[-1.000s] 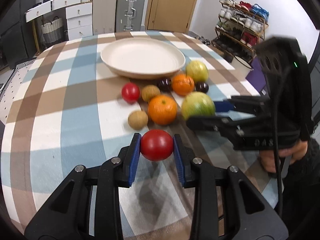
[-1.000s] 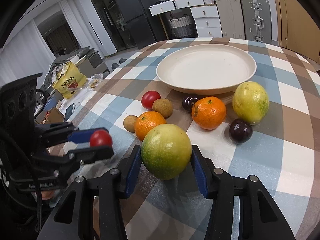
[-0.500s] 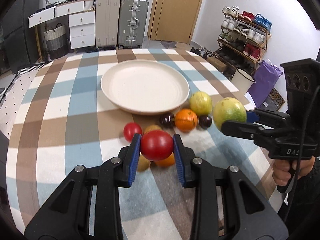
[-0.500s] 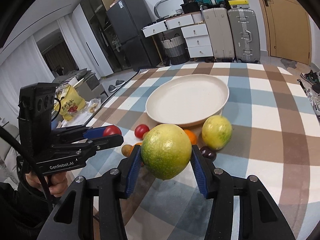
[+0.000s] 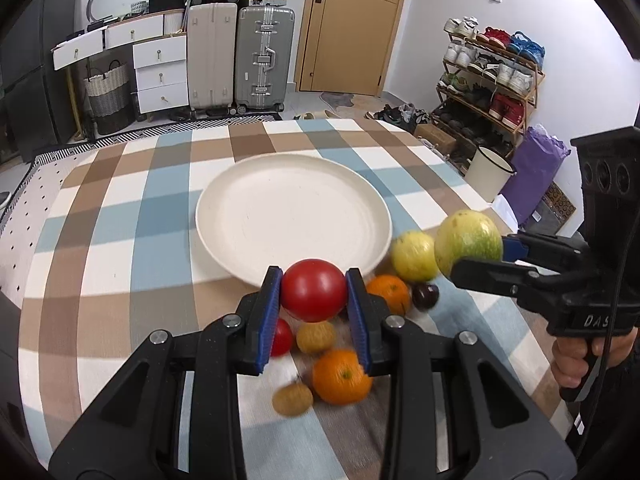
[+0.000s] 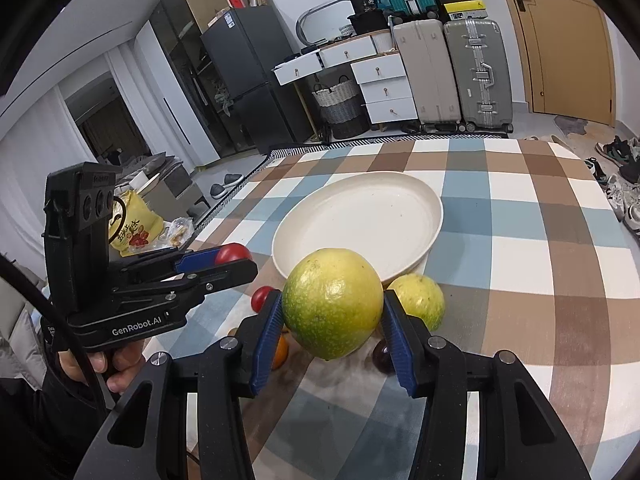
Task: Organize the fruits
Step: 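Carry the tomato in the left tool over the white plate while the right tool carries the pomelo, then open the left tool to drop the tomato while the right tool releases the pomelo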
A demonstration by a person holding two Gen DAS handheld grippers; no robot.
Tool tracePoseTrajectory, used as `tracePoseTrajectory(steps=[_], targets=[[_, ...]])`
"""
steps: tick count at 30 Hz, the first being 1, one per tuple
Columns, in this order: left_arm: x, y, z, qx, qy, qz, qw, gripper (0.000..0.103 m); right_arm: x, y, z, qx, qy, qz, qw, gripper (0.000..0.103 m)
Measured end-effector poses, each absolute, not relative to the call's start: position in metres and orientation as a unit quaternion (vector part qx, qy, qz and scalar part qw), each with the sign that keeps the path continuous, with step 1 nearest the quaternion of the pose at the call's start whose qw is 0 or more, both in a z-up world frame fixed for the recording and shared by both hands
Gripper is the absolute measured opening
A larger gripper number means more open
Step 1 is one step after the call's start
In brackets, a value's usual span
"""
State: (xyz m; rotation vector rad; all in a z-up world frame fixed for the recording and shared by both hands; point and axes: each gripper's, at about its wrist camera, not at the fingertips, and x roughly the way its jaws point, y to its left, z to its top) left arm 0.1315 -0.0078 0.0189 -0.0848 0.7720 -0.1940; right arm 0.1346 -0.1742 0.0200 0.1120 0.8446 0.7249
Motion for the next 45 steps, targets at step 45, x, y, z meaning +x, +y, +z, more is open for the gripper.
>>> tracePoseTrajectory(steps=[45], targets=[[0.24, 0.002, -0.045, -0.042, 0.428, -0.057, 0.901, 0.029, 0.236, -0.126, -0.033, 0.036, 0.467, 0.296, 0.832, 0.049]])
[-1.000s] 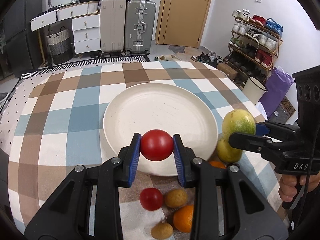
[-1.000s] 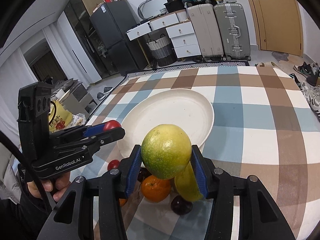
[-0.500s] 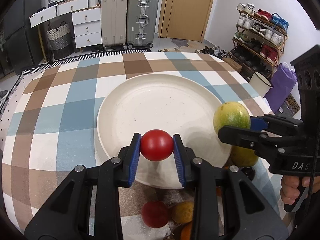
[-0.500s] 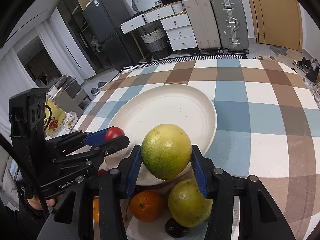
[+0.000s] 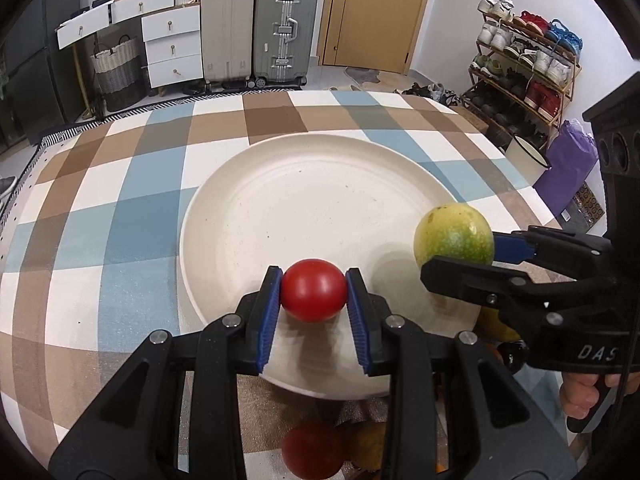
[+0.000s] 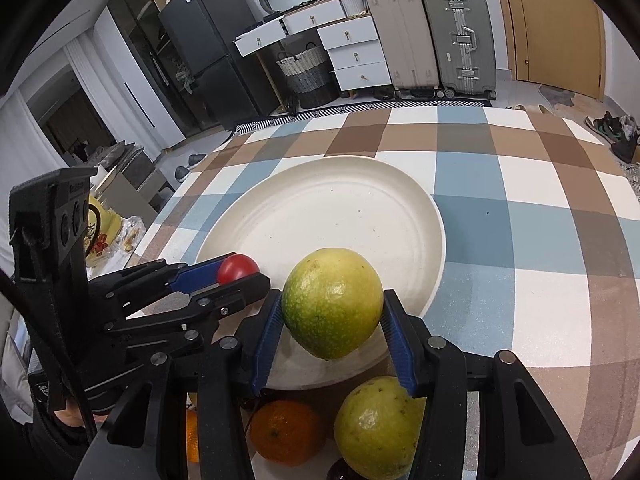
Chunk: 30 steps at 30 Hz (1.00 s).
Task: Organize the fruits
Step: 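Open the left tool to drop the tomato while the right tool releases the pomelo, then withdraw both open tools from the plate back toward the loose fruits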
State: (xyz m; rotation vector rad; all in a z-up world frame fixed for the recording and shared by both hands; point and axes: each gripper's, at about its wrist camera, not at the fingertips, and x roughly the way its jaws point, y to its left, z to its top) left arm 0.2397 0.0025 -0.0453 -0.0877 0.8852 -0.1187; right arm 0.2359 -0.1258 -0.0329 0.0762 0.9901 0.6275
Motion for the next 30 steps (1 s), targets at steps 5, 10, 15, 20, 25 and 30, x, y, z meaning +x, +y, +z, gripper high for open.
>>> tracePoseTrajectory(steps=[5, 10, 15, 20, 25, 30], targets=[[0.237, 0.006, -0.046, -0.044, 0.43, -0.047, 0.9, 0.029, 0.231, -0.132, -0.026, 0.041, 0.451, 0.302, 0.839, 0.051], [0.228, 0.009, -0.041, -0.048, 0.425, -0.039, 0.903, 0.046, 0.227, -0.145, -0.02, 0.051, 0.443, 0.296, 0.845, 0.057], [0.209, 0.014, -0.024, -0.057, 0.399, -0.035, 0.914, 0.085, 0.215, -0.161, -0.008, 0.048, 0.424, 0.288, 0.857, 0.084], [0.183, 0.02, -0.002, -0.074, 0.38, -0.026, 0.922, 0.094, 0.197, -0.171, 0.003, 0.038, 0.426, 0.291, 0.856, 0.103], [0.153, 0.024, 0.016, -0.078, 0.362, -0.019, 0.929, 0.102, 0.18, -0.182, 0.012, 0.049, 0.422, 0.294, 0.856, 0.103], [0.128, 0.029, 0.024, -0.078, 0.365, -0.003, 0.928, 0.102, 0.164, -0.189, 0.011, 0.039, 0.425, 0.284, 0.859, 0.103]])
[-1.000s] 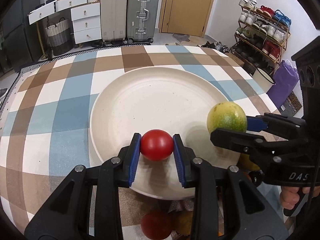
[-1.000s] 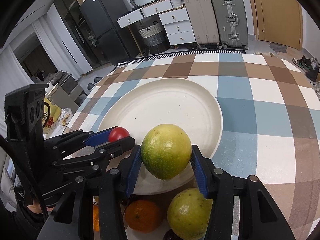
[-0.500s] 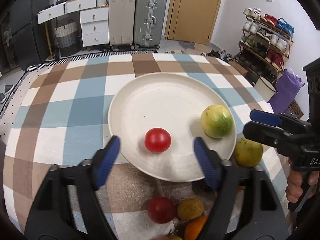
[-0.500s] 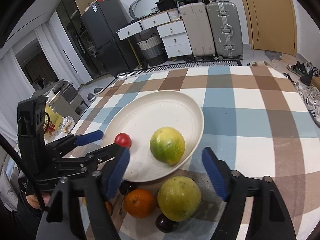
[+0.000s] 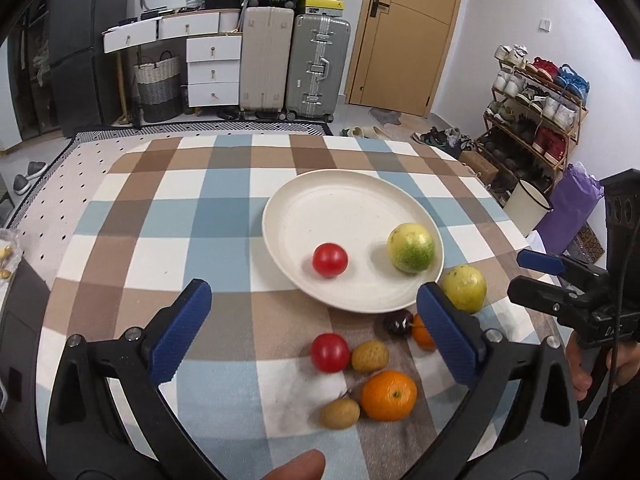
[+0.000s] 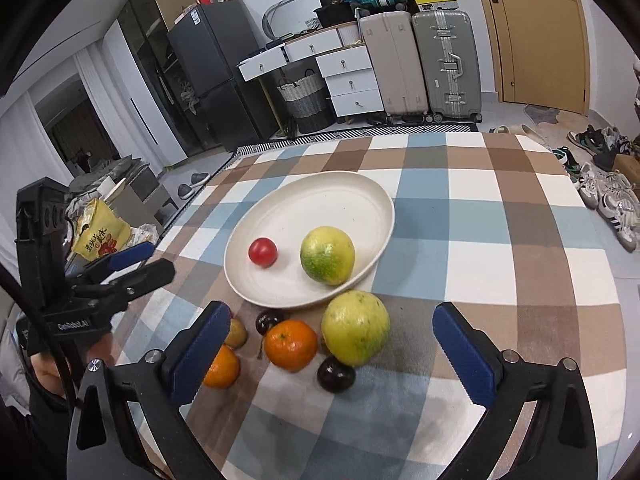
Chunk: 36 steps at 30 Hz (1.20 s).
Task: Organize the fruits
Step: 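Withdraw both open tools from the plate back toward the loose fruits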
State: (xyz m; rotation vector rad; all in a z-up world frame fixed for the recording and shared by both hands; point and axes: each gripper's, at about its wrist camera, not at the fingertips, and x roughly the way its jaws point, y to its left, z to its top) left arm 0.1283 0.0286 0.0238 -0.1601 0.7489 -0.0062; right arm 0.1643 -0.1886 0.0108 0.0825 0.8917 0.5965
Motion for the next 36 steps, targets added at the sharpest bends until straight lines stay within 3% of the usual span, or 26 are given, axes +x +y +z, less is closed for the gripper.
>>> tracePoseTrajectory(steps=[14, 36], targets=[[0.081, 0.02, -0.003, -0.064, 0.388, -0.005, 0.919, 0.102, 0.132, -0.187, -0.006, 0.013, 0.445, 0.278, 0.851, 0.103], [0.079, 0.022, -0.045, -0.038, 0.439, -0.008, 0.898, 0.102, 0.138, -0.182, -0.044, -0.003, 0.497, 0.242, 0.833, 0.103]])
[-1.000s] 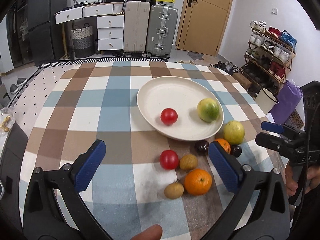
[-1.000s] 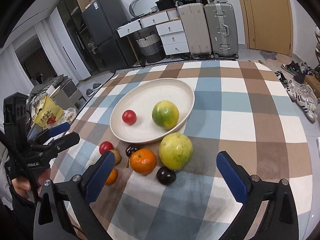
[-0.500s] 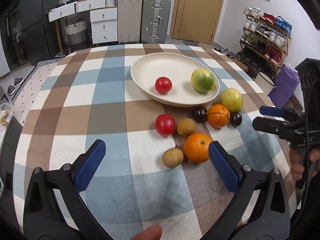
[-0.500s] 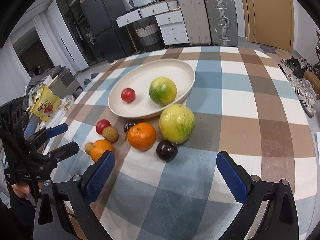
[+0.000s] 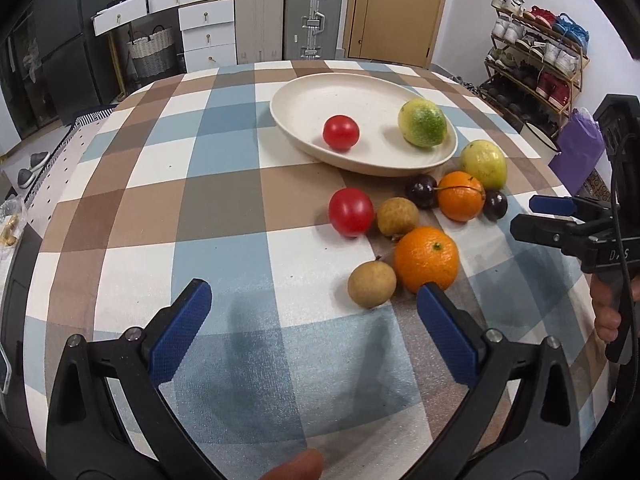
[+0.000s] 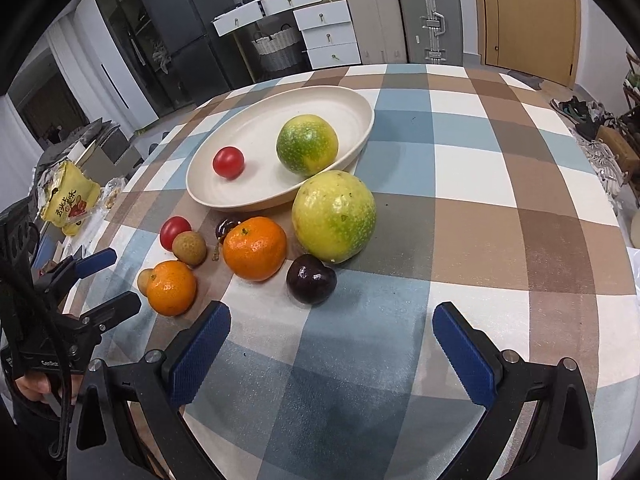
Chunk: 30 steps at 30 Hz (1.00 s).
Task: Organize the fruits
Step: 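Withdraw both open tools from the plate back toward the loose fruits, then close the left tool on a brown round fruit while the right tool grasps a dark plum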
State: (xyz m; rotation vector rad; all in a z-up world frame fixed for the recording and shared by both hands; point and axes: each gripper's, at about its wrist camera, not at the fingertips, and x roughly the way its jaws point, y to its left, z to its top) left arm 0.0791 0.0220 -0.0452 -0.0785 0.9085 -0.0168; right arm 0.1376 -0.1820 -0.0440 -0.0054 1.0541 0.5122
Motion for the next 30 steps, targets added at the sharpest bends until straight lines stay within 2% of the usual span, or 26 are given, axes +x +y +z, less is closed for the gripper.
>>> tracePoseTrajectory(steps=[10, 24, 27, 30], targets=[[0.089, 0.03, -0.058, -0.058, 0.457, -0.016, 0.887, 0.102, 0.14, -0.169, -0.049, -0.036, 0.502, 0.24, 0.83, 0.103], [0.1, 0.02, -0.063, -0.02, 0.465, -0.003, 0.885, 0.102, 0.145, -0.16, -0.052, -0.067, 0.48, 0.203, 0.851, 0.1], [0.102, 0.022, -0.064, -0.019, 0.466, 0.004, 0.885, 0.102, 0.147, -0.158, -0.054, -0.072, 0.479, 0.197, 0.852, 0.097], [0.104, 0.023, -0.064, -0.015, 0.467, 0.006, 0.884, 0.102, 0.145, -0.157, -0.054, -0.076, 0.476, 0.197, 0.854, 0.088]])
